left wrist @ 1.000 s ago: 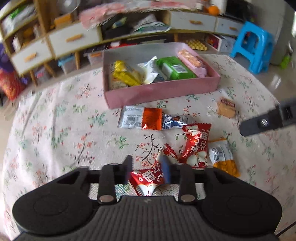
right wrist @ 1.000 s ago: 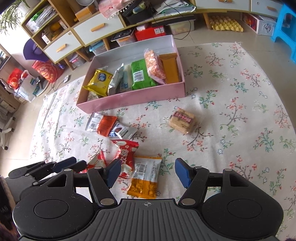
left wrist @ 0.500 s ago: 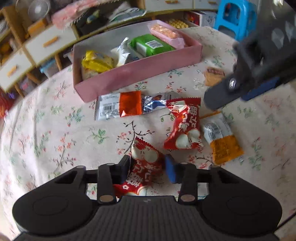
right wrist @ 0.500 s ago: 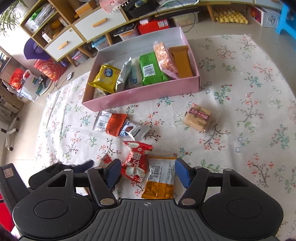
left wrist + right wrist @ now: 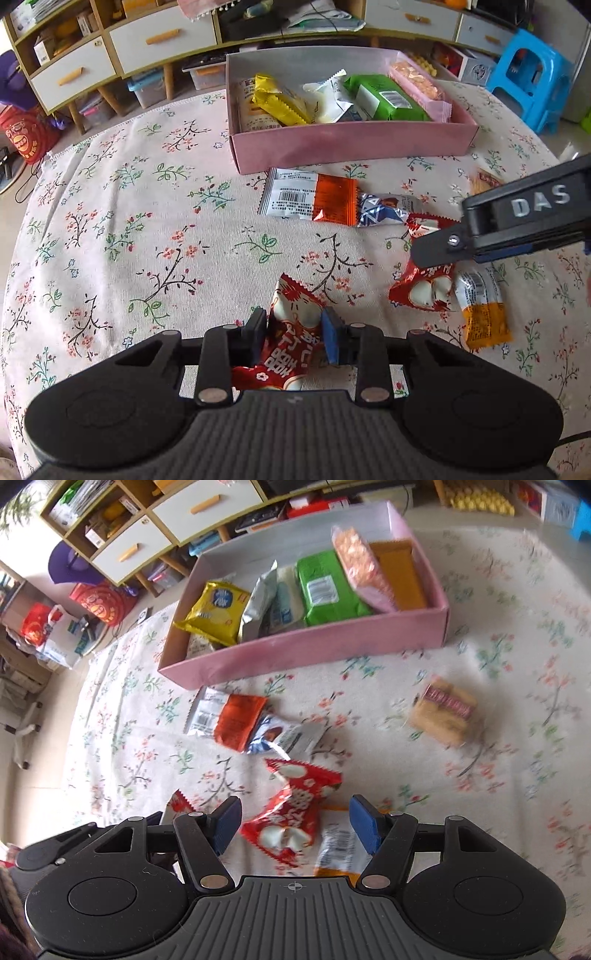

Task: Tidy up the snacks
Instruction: 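Grasp a red-and-white candy packet with the left tool while the right tool grasps another, then lift both red candy packets and carry them over the pink box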

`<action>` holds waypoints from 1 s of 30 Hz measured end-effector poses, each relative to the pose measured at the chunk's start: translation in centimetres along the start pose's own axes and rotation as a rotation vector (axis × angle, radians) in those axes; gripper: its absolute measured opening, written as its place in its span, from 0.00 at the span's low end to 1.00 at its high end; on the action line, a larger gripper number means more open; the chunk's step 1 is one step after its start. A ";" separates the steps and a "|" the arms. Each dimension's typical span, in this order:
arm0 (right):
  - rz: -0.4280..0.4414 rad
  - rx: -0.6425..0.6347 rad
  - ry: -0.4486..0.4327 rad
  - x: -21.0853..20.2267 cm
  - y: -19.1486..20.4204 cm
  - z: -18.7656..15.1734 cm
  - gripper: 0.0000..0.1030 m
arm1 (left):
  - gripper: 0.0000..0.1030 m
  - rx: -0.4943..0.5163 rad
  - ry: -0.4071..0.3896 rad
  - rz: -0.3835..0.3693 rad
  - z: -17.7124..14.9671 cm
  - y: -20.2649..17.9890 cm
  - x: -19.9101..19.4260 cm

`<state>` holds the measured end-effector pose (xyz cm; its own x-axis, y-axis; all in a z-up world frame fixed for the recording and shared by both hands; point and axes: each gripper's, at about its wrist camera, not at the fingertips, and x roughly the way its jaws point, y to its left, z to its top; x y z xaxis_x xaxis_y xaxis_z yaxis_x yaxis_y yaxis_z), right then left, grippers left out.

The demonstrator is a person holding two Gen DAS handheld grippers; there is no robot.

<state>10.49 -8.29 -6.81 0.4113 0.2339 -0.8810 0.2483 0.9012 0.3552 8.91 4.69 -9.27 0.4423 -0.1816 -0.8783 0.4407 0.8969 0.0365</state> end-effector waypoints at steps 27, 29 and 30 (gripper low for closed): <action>0.001 -0.064 -0.094 -1.3 1.1 0.8 0.22 | 0.19 -0.090 -0.006 0.038 0.0 1.7 -2.0; 0.003 -0.063 -0.099 -1.5 1.0 0.9 0.22 | 0.18 -0.103 -0.011 0.032 0.1 1.9 -2.2; 0.006 -0.061 -0.102 -1.6 1.0 1.0 0.22 | 0.18 -0.106 -0.012 0.031 0.1 1.9 -2.2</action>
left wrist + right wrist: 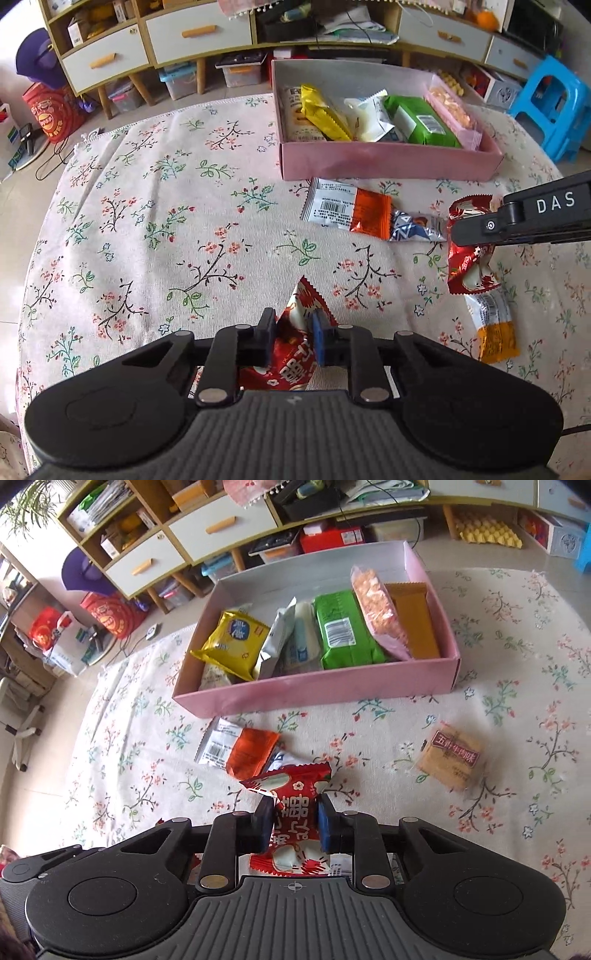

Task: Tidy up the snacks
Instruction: 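Lift both red candy packets and carry them over the pink box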

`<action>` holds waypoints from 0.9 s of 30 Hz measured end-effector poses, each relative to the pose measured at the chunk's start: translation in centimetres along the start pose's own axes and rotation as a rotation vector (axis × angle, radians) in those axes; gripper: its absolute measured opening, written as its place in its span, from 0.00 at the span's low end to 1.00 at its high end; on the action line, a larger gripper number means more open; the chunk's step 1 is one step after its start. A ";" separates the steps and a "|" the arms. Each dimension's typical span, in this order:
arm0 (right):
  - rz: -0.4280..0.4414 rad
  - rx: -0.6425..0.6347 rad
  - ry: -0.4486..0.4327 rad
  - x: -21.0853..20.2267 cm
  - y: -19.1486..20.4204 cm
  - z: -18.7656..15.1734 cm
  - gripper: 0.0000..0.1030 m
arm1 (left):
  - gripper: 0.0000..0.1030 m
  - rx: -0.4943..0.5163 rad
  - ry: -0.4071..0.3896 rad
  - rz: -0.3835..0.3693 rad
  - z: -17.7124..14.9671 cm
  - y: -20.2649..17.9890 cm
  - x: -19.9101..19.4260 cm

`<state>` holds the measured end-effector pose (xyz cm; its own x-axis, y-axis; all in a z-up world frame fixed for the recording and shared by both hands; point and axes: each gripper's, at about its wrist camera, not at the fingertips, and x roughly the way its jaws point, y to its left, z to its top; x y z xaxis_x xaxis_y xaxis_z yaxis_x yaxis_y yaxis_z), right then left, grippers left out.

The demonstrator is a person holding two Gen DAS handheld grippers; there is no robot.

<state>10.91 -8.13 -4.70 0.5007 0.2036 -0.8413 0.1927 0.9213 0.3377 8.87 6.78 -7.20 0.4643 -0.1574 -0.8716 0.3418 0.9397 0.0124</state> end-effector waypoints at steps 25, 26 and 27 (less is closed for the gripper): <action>0.038 0.018 -0.093 -2.7 -0.9 0.7 0.22 | 0.08 -0.129 -0.152 0.007 1.3 1.5 -3.4; 0.034 0.024 -0.100 -2.8 -1.3 0.8 0.22 | 0.08 -0.135 -0.170 0.006 1.4 1.5 -3.8; 0.029 0.035 -0.106 -2.9 -1.7 1.0 0.22 | 0.08 -0.143 -0.185 0.000 1.5 1.5 -4.1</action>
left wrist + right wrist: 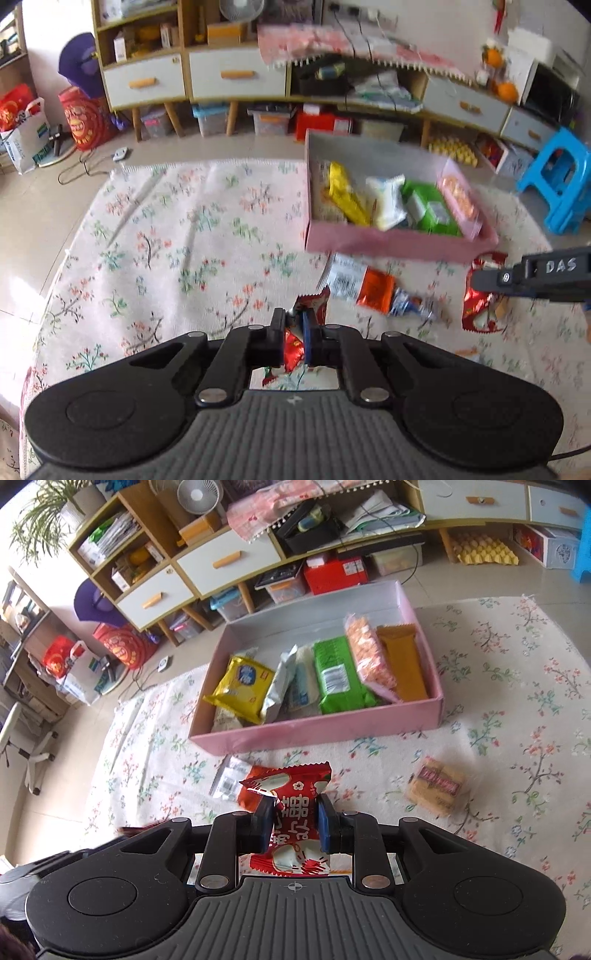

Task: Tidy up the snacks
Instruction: 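Lift both red candy packets and carry them over the pink box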

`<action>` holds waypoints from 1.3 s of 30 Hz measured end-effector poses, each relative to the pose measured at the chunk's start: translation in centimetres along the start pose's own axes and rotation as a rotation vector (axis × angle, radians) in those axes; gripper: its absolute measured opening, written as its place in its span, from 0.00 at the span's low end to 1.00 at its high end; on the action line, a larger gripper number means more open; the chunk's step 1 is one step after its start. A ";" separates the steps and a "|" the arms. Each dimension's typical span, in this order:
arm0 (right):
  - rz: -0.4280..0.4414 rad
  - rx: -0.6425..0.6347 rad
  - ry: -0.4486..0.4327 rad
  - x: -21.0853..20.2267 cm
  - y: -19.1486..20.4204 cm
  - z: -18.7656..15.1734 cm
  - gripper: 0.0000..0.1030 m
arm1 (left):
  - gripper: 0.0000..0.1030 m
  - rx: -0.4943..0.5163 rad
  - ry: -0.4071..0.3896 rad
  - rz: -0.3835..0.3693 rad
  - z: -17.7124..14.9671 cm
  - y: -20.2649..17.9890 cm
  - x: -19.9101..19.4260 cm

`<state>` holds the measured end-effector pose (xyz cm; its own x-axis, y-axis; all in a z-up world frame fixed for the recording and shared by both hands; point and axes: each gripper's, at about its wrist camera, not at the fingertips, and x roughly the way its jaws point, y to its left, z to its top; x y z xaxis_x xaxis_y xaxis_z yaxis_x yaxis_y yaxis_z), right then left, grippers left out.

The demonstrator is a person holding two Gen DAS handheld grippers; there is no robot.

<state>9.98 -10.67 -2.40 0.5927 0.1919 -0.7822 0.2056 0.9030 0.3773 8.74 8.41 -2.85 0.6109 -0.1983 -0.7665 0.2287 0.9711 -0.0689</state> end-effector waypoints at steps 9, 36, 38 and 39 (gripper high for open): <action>-0.018 0.095 -0.044 -1.0 -4.1 1.1 0.22 | 0.07 -0.039 -0.080 -0.052 1.1 -0.6 -1.1; 0.077 0.069 -0.216 0.4 -4.3 6.8 0.22 | 0.07 -0.092 -0.016 -0.204 10.4 -4.5 6.9; 0.110 0.044 -0.209 1.2 -3.6 7.6 0.22 | 0.07 -0.085 0.023 -0.192 10.6 -4.4 8.4; 0.115 0.023 -0.203 1.8 -3.1 7.9 0.22 | 0.07 -0.084 0.041 -0.178 10.7 -4.4 9.1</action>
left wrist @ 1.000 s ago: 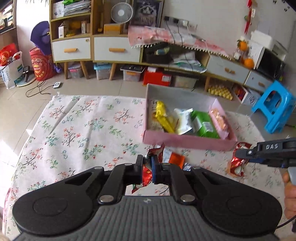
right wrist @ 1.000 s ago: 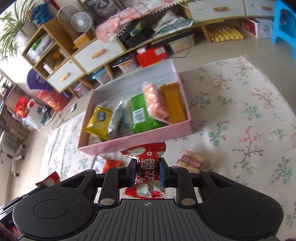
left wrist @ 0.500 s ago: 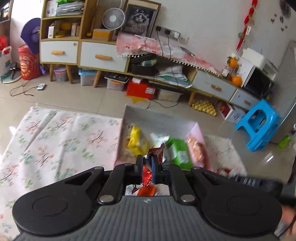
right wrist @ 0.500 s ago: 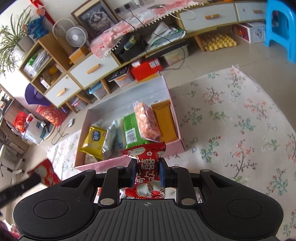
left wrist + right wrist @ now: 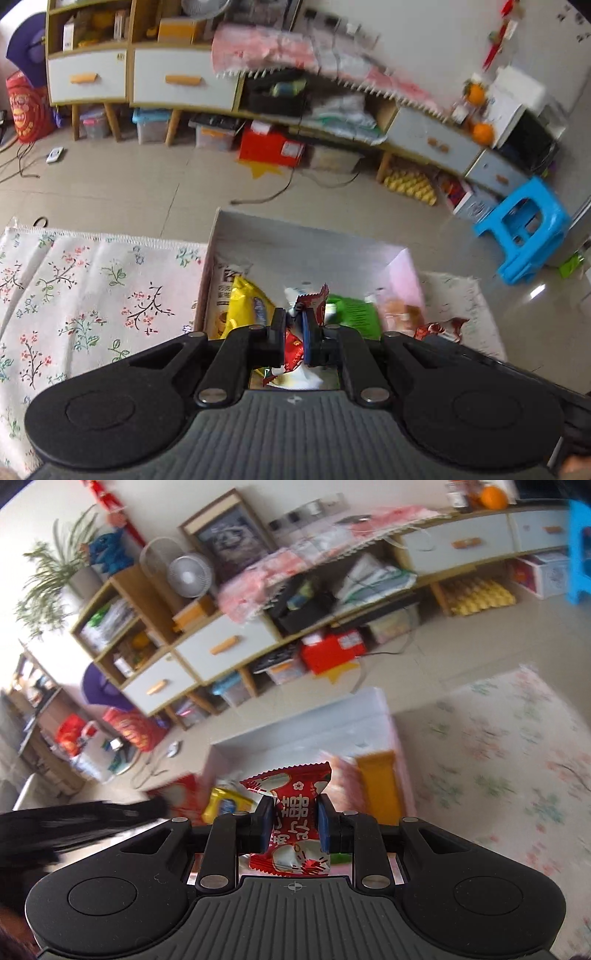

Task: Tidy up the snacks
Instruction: 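Lift both red candy packets and carry them over the pink box, then open both tools to drop the red candy packets into the box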

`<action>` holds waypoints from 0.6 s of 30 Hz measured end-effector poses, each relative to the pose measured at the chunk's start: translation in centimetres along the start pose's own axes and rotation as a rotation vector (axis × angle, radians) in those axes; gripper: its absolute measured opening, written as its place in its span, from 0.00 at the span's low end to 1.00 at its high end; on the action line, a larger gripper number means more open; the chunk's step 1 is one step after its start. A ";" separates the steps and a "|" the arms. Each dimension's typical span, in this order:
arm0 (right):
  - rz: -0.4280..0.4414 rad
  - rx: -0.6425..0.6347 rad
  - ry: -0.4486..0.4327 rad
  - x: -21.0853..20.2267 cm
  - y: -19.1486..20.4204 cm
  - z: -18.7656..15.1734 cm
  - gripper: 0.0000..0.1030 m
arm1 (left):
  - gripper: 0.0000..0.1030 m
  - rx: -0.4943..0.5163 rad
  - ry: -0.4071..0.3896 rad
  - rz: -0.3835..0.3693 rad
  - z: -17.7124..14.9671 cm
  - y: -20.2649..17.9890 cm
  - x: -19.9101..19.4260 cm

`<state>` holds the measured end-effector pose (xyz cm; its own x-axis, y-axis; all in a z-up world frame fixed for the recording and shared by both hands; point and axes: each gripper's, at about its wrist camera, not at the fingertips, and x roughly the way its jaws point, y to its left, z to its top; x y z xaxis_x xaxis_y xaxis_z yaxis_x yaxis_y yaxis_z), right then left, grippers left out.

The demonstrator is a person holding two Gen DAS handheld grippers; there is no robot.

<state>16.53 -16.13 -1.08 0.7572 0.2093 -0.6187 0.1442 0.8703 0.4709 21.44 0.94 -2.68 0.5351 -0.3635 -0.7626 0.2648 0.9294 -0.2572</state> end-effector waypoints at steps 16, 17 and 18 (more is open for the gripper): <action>-0.058 -0.160 0.076 6.4 2.9 -1.3 0.33 | 0.25 0.048 0.027 0.027 0.9 0.2 2.1; -0.046 -0.143 0.067 5.9 2.7 -1.0 0.36 | 0.30 0.042 0.017 0.019 1.0 0.4 1.9; -0.029 -0.119 0.050 5.3 2.4 -0.7 0.40 | 0.32 0.036 0.007 0.007 1.0 0.5 1.6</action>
<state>20.48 -12.59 -3.64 0.7208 0.2028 -0.6628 0.0863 0.9225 0.3761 23.21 0.75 -3.40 0.5312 -0.3566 -0.7686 0.2896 0.9289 -0.2308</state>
